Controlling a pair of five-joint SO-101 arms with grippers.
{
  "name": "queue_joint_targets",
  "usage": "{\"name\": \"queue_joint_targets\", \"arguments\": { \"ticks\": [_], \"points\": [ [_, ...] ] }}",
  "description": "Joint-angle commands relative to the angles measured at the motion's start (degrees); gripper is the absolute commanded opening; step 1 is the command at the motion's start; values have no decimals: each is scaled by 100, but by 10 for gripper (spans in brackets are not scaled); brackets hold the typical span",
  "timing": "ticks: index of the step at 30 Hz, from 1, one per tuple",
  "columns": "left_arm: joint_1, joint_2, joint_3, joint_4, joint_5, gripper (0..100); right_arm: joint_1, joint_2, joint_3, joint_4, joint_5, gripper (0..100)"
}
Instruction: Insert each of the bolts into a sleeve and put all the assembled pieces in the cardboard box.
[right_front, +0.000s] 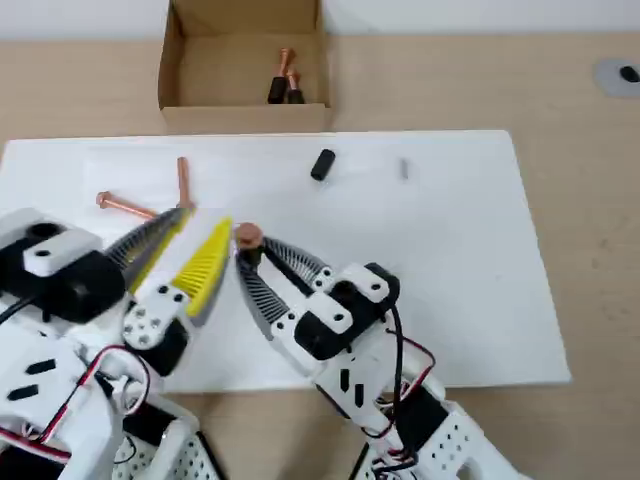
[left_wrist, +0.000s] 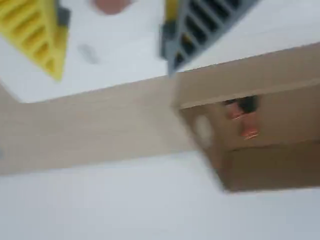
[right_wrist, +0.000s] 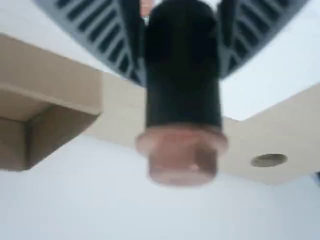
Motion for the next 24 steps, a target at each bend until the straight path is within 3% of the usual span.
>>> {"name": "queue_joint_targets", "arguments": {
  "ticks": [1, 6, 10, 14, 18, 24],
  "points": [
    [-352, 13, -237, 299, 9, 151, 189, -523, -13, -26, 308, 9],
    [-536, 13, -237, 1125, -9, 150, 215, -514, -13, -35, 651, 9],
    [-1354, 13, -185, 1398, -26, 152, 576, -514, -31, -316, 1204, 9],
    [-2505, 48, 158, 1073, -457, 150, 954, -514, -101, -677, 1802, 9],
    [-3473, 48, 1081, 475, -923, 150, 1095, -505, -426, -668, 1934, 9],
    [-3859, 31, 2435, -97, -1020, 150, 1182, 435, -1516, -659, 1881, 9]
  ]
}}
